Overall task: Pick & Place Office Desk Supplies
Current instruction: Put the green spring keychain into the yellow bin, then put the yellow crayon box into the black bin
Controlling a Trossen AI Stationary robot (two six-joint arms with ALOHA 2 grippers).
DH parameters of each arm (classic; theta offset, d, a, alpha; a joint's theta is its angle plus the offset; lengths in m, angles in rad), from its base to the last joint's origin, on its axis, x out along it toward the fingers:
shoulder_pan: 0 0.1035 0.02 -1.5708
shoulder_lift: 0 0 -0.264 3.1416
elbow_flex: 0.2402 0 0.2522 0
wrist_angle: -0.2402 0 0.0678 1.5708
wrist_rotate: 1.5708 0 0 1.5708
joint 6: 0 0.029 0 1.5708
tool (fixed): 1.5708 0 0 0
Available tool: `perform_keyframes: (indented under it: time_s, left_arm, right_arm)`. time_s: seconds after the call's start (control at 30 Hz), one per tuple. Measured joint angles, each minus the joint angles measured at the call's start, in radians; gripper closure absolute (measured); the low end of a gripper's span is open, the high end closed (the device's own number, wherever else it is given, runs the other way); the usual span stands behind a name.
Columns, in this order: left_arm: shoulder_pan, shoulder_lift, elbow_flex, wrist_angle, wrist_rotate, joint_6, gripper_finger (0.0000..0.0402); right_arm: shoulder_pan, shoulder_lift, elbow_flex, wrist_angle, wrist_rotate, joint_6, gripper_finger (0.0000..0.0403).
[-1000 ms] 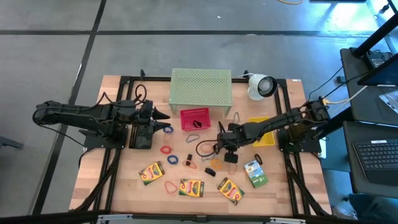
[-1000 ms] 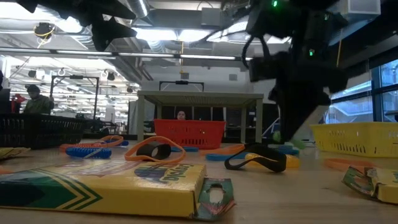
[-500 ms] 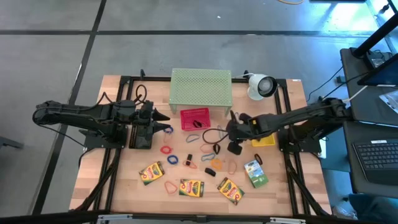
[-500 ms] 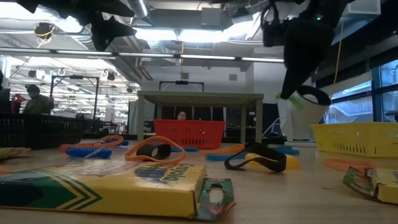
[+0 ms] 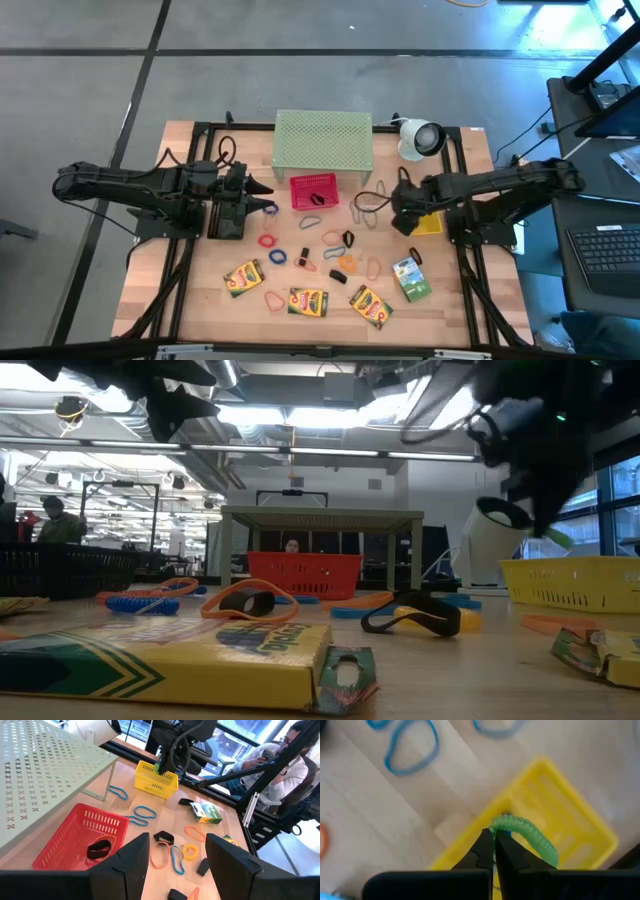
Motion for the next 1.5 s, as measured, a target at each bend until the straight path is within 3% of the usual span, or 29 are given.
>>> perform_keyframes:
  time_s: [0.3, 0.5, 1.13, 1.27, 1.5]
  left_arm:
    - [0.000, 0.000, 0.000, 0.000, 0.001, 0.000, 0.0210]
    - [0.000, 0.002, 0.000, -0.004, 0.001, -0.001, 0.0210]
    - [0.000, 0.070, 0.000, -0.004, 0.063, -0.027, 0.0210]
    - [0.000, 0.071, 0.000, -0.004, 0.078, -0.028, 0.0210]
    - [0.000, 0.071, 0.000, -0.004, 0.094, -0.034, 0.0210]
  right_arm:
    - [-0.035, -0.189, -0.120, 0.016, -0.097, 0.138, 0.0403]
    - [-0.070, -0.195, -0.157, 0.057, -0.163, 0.145, 0.0403]
    - [-0.128, -0.195, -0.182, 0.076, -0.163, 0.107, 0.0388]
    - [-0.128, -0.195, -0.198, 0.076, -0.168, 0.107, 0.0346]
    - [-0.134, -0.195, -0.213, 0.075, -0.167, 0.131, 0.0216]
